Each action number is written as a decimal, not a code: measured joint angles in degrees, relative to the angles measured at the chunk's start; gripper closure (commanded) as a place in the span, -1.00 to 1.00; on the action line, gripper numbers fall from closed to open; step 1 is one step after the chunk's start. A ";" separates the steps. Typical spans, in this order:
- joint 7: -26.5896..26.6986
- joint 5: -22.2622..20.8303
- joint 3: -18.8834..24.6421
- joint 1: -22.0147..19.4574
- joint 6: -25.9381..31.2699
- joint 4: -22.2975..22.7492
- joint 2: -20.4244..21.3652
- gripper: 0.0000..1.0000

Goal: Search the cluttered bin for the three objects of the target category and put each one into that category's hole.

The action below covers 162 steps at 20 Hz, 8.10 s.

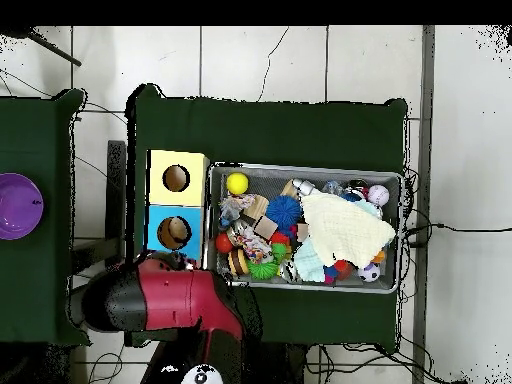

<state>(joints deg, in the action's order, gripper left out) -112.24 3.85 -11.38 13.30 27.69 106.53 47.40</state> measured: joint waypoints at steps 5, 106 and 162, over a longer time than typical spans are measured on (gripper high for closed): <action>0.00 -0.02 -0.01 -0.15 7.93 -2.79 1.29 1.00; 0.00 22.64 7.92 1.99 2.26 40.24 13.36 1.00; -8.61 22.35 27.57 9.43 -34.49 53.18 -4.90 1.00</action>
<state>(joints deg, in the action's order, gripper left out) -120.85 26.20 16.20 22.72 -6.80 159.70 42.50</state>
